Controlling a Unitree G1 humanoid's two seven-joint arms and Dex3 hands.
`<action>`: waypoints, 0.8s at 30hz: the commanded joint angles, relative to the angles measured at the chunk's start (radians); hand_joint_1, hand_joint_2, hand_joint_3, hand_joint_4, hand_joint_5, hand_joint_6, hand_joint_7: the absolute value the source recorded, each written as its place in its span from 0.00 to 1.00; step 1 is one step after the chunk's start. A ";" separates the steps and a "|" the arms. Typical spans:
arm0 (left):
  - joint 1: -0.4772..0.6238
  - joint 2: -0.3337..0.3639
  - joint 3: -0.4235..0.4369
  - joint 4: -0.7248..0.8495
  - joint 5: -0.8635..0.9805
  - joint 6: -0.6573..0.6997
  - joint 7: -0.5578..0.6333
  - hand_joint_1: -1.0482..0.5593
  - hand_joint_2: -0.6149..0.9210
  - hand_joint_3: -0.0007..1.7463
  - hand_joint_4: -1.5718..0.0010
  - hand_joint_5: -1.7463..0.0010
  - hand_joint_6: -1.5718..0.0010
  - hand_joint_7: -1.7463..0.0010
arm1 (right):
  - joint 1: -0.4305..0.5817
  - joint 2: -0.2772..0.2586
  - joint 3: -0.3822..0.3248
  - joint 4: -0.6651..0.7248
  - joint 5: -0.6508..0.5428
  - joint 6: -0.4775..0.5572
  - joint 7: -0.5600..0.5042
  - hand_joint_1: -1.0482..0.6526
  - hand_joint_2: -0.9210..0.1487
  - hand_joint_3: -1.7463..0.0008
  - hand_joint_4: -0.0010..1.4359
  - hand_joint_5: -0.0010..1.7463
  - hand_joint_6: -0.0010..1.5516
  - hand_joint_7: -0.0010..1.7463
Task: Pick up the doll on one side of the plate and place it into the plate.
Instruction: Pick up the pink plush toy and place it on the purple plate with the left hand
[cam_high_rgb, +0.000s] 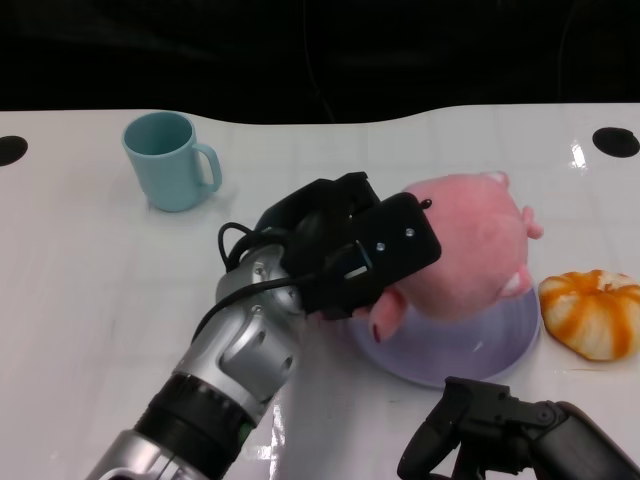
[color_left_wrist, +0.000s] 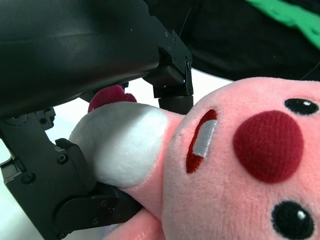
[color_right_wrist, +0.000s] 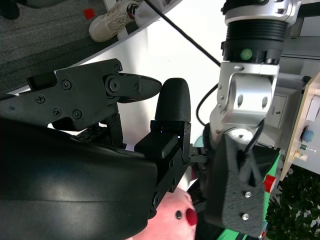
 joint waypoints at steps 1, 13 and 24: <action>-0.046 -0.015 0.004 0.070 0.002 -0.015 0.037 0.55 0.72 0.61 0.42 0.00 0.58 0.02 | 0.003 0.005 -0.004 -0.010 0.009 0.000 -0.007 0.49 0.00 0.81 0.47 0.90 0.38 0.73; 0.001 0.000 0.042 0.065 -0.133 -0.175 -0.066 0.25 1.00 0.11 0.99 0.74 0.89 0.94 | 0.007 -0.004 -0.017 -0.015 0.014 0.002 -0.001 0.48 0.00 0.80 0.47 0.90 0.39 0.73; 0.047 0.071 -0.005 -0.044 -0.109 -0.220 -0.129 0.10 1.00 0.17 1.00 0.93 0.96 0.97 | 0.018 -0.011 -0.030 -0.014 0.020 -0.013 0.002 0.48 0.00 0.81 0.48 0.90 0.39 0.74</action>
